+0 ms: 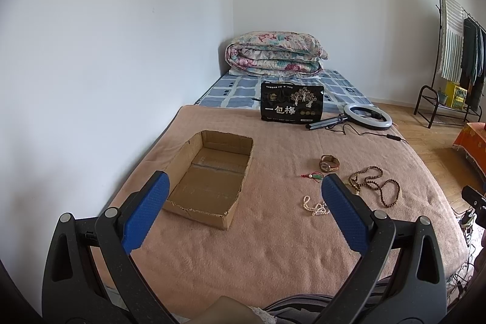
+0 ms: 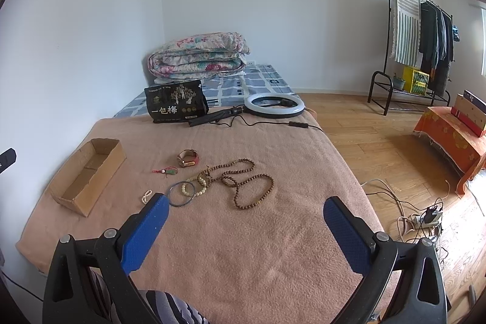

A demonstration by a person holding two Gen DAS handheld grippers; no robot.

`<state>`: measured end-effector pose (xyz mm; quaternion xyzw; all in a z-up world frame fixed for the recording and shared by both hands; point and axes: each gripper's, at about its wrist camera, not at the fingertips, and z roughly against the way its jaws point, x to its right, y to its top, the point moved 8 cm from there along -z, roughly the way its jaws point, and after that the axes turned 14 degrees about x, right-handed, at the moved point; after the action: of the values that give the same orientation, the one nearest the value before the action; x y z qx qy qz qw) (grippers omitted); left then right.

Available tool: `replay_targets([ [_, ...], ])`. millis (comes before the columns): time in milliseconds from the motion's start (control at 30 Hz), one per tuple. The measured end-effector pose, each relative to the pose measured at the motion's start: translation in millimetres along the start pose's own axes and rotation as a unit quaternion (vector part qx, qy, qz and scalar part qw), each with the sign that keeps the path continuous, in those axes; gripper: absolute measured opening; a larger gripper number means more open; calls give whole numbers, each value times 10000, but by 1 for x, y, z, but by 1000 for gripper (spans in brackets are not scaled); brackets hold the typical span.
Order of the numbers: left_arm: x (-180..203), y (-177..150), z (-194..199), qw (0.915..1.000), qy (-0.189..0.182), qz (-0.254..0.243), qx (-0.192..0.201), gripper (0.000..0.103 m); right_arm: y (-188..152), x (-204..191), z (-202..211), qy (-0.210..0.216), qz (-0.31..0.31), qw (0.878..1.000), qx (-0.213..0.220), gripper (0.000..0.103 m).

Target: Organize jewelry

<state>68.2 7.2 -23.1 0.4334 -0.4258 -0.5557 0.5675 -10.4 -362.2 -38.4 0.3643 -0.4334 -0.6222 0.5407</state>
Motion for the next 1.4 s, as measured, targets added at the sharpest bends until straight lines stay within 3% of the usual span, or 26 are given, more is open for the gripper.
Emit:
replay_targets([
  [1400, 6, -5, 3, 10000, 11, 6, -2, 102, -6, 2, -8, -13, -61, 9999, -113, 103],
])
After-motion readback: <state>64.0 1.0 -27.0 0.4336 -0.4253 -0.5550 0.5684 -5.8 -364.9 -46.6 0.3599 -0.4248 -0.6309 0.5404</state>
